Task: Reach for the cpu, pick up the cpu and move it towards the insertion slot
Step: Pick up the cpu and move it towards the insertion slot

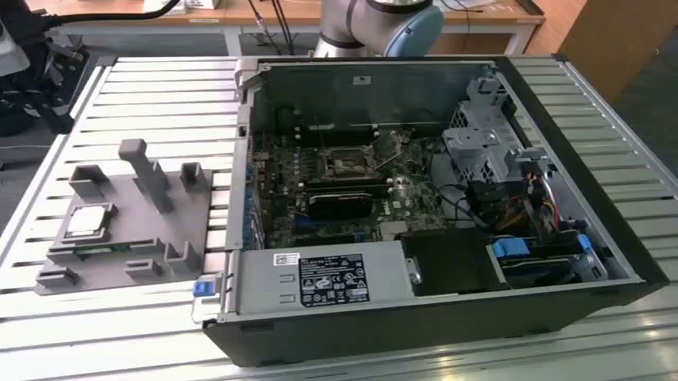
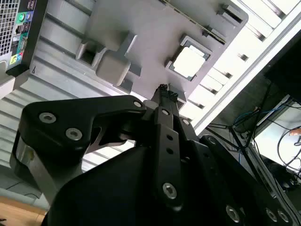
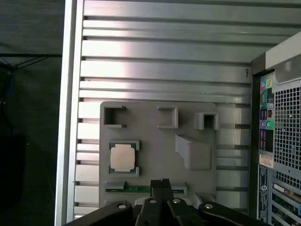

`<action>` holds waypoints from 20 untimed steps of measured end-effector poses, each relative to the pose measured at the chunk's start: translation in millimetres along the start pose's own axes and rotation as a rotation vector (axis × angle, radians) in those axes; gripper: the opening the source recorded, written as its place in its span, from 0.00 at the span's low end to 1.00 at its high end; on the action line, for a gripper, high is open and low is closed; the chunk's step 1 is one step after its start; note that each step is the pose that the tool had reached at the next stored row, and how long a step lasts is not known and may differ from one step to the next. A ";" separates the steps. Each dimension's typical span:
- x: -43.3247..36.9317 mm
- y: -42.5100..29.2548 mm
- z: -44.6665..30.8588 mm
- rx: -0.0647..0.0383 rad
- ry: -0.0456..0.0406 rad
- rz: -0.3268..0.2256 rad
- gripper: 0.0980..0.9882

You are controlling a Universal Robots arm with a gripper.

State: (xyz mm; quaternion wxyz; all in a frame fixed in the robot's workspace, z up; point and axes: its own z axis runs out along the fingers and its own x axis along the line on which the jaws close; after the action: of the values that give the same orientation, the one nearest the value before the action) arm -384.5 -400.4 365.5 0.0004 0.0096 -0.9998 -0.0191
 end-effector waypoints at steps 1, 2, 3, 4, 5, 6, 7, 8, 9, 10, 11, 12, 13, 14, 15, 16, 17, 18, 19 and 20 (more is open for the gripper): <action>0.0 0.0 0.0 0.000 0.0000 0.000 0.01; 0.0 0.0 0.0 0.000 0.0000 0.000 0.01; 0.0 0.0 0.0 0.000 0.0000 0.000 0.01; 0.0 0.0 0.0 0.000 0.0000 0.000 0.01; 0.0 0.0 0.0 0.000 0.0000 0.000 0.01; 0.0 0.0 0.0 0.000 0.0000 0.000 0.01; 0.0 0.0 0.0 0.000 0.0000 0.000 0.01; 0.0 0.0 0.0 0.000 0.0000 0.000 0.01; 0.1 0.0 -0.1 0.000 0.0001 0.000 0.01; 0.5 0.0 -0.1 0.000 0.0003 0.000 0.01; 1.2 0.0 0.0 0.000 0.0001 0.000 0.01; 1.9 0.1 0.1 0.000 0.0001 0.000 0.01; 3.1 0.0 0.1 0.000 0.0000 0.000 0.01; 4.6 0.1 0.1 0.000 0.0000 0.000 0.01; 6.7 0.1 0.1 0.000 0.0000 0.000 0.01; 9.7 0.2 0.1 0.000 0.0001 0.000 0.01; 13.0 0.2 0.2 0.000 0.0001 0.000 0.01; 16.9 0.3 0.3 0.000 0.0000 0.000 0.01; 21.3 0.4 0.5 0.000 -0.0002 0.000 0.01; 25.8 0.5 0.5 0.000 -0.0001 0.000 0.01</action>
State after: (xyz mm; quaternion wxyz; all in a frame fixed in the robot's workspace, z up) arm -410.3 -400.4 365.1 0.0004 0.0095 -0.9998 -0.0191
